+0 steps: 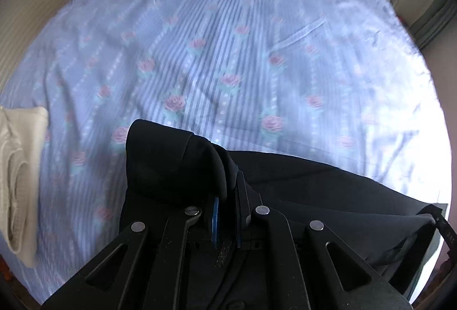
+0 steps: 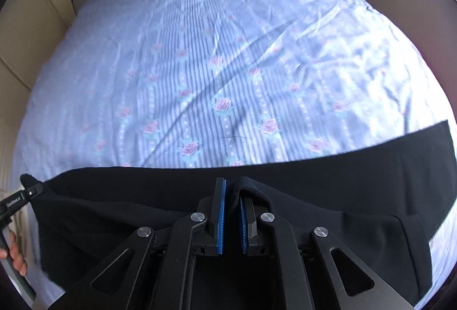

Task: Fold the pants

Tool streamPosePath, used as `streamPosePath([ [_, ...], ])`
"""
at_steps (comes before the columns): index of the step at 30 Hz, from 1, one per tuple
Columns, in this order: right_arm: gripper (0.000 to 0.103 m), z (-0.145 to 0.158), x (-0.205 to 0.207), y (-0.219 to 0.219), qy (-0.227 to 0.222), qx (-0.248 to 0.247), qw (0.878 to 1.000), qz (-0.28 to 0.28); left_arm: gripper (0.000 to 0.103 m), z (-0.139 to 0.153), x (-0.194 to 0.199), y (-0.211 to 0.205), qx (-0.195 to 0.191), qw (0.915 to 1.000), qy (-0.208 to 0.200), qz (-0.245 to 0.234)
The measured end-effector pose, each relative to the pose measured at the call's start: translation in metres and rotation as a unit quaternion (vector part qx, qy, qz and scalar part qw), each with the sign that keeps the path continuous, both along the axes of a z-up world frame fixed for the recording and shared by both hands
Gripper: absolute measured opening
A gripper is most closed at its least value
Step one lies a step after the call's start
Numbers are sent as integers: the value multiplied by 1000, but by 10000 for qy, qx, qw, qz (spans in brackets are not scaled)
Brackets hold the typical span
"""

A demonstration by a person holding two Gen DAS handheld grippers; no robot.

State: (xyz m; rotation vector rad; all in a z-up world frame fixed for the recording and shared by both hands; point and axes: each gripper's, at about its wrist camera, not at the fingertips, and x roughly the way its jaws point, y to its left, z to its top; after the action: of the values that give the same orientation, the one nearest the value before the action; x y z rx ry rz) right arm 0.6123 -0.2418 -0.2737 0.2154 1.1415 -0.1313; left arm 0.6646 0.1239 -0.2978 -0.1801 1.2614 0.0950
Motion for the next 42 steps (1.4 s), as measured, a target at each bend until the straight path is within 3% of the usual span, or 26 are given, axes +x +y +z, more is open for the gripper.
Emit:
streamPosePath([
  [4, 12, -17, 16, 8, 180, -166, 9997, 89, 15, -15, 15, -2, 10, 10000, 79, 4],
  [6, 27, -20, 18, 8, 237, -39, 9997, 76, 16, -18, 21, -3, 6, 9999, 161, 29],
  [8, 49, -18, 19, 8, 217, 204, 9995, 101, 25, -15, 23, -5, -14, 9999, 158, 66],
  [10, 54, -12, 19, 14, 180, 257, 9994, 122, 53, -2, 21, -8, -33, 10000, -64, 47],
  [11, 54, -5, 15, 18, 123, 301, 9993, 182, 61, 7, 22, -10, 87, 9997, -215, 38],
  [12, 54, 1, 12, 21, 67, 344, 9991, 255, 73, 22, 20, -14, 435, 9979, -480, 53],
  [13, 55, 7, 7, 24, 23, 350, 9988, 330, 78, 34, 17, -17, 696, 9950, -717, 31],
  [15, 55, 24, -6, 27, -112, 333, 9984, 449, 79, 58, 8, -22, 883, 9901, -1075, -170],
  [19, 61, 58, -45, 25, -463, 417, 9971, 428, 79, 87, -28, -44, 757, 9851, -1263, -894],
  [25, 63, 96, -127, 4, -734, 120, 9971, 161, 79, 111, -112, -104, 223, 9658, -1450, -2139],
  [30, 63, 105, -197, -24, -648, -207, 9977, -55, 79, 122, -180, -175, -301, 9462, -1318, -2940],
  [35, 63, 90, -268, -61, -288, -320, 9986, -308, 79, 111, -231, -243, -825, 9339, -929, -3351],
  [38, 63, 74, -306, -93, -72, -214, 9979, -604, 78, 97, -258, -282, -1138, 9315, -573, -3408],
  [42, 63, 51, -353, -139, 73, 77, 9944, -1055, 78, 75, -280, -324, -1290, 9416, -170, -3104],
])
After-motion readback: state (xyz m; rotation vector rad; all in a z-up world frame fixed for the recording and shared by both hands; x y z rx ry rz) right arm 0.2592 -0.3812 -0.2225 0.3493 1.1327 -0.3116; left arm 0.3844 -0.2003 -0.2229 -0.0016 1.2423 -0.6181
